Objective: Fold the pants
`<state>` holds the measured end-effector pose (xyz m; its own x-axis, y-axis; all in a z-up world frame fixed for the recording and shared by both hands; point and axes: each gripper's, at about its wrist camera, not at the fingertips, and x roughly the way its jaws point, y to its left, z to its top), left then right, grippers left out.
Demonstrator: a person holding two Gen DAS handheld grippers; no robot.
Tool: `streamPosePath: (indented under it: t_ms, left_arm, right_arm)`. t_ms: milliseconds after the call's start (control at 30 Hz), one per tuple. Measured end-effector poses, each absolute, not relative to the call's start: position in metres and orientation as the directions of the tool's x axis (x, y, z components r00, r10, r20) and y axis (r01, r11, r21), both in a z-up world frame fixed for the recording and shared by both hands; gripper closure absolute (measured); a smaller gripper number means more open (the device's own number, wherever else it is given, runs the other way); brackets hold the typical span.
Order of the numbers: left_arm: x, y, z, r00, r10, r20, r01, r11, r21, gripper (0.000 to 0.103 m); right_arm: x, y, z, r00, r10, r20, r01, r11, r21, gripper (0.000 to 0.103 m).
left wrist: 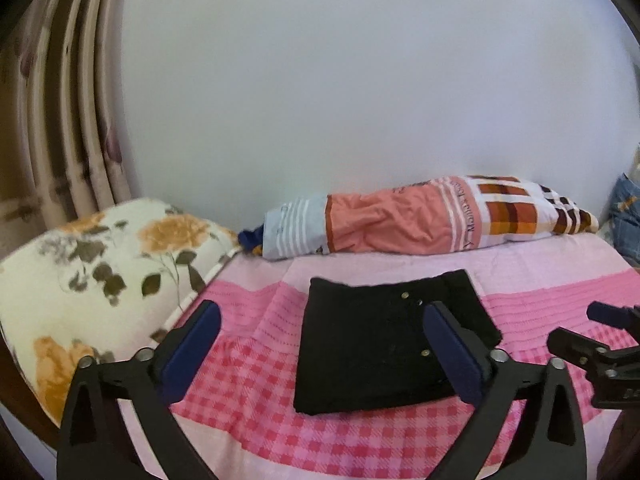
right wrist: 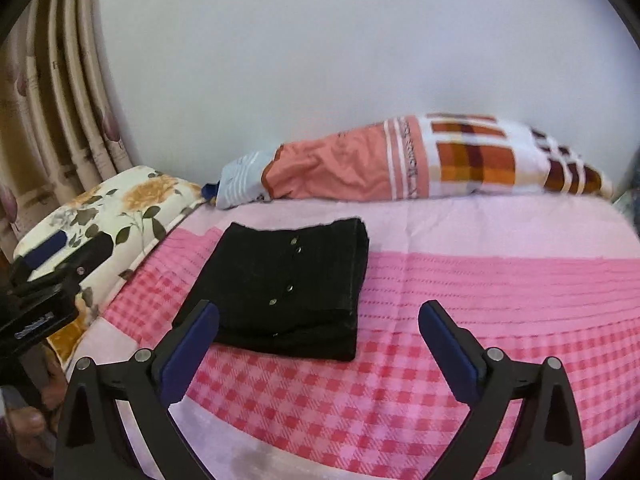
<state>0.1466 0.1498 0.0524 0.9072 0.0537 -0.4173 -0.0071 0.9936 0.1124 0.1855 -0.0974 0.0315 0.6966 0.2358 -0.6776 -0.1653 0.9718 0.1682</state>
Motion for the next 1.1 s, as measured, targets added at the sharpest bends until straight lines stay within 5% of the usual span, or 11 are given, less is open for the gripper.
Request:
streamPosePath:
  t_ms: [333, 667, 1100]
  left_arm:
    - [0.104, 0.133, 0.086, 0.959, 0.078, -0.271, -0.037, 0.988, 0.152, 0.000]
    - [0.109, 0.144, 0.087, 0.922, 0.017, -0.387, 0.000, 0.999, 0.043, 0.000]
    - [0.102, 0.140, 0.092, 0.928, -0.016, -0.372, 0.030, 0.999, 0.032, 0.000]
  right_arm:
    - [0.169, -0.107, 0.048, 0.722, 0.248, -0.646, -0.161, 0.968, 0.192, 0.001]
    - [0.160, -0.109, 0.051, 0.715, 0.268, -0.645, -0.179, 0.963, 0.202, 0.001]
    - [0.156, -0.109, 0.051, 0.710, 0.275, -0.649, -0.183, 0.961, 0.207, 0.001]
